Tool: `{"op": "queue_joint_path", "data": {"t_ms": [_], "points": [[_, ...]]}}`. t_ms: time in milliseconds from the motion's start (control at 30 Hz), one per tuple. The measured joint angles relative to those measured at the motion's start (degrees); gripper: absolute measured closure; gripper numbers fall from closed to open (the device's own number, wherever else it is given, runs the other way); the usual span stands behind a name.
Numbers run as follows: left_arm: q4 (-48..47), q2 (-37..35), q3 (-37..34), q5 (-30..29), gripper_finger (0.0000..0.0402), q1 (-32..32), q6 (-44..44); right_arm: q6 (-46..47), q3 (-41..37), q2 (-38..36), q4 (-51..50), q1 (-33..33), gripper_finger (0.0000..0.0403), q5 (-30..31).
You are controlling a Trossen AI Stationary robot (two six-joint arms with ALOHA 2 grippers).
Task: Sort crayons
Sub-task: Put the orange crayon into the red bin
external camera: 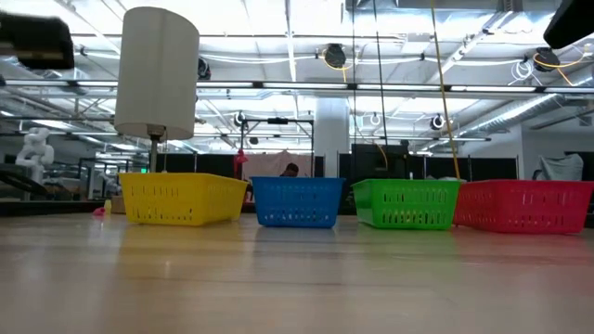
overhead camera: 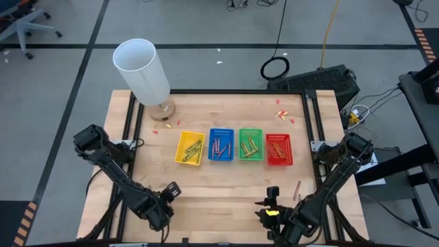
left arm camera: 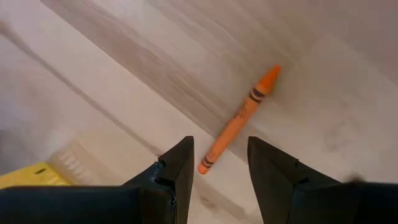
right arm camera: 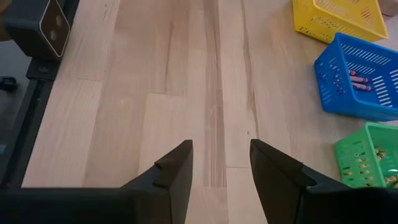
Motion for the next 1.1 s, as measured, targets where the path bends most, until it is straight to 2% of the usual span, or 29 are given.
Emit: {"op": "queue_joint_path", "data": {"t_ms": [367,967,1100], "points": [[7.3,0.0,-3.6,1.9,0.0261,0.3,1.3,-0.1,0.0,0.0,0.0,-0.1,0.0259,0.0],[11.4,0.3,-7.8,3.6,0.0261,0.7,-0.2,-0.2,0.0,0.0,0.0,-0.1,0.0259,1.2],[13.0,0.3,-7.9,3.4,0.0276,0.8,-0.5,-0.3,0.0,0.0,0.0,-0.1,0.0259,1.2]]}}
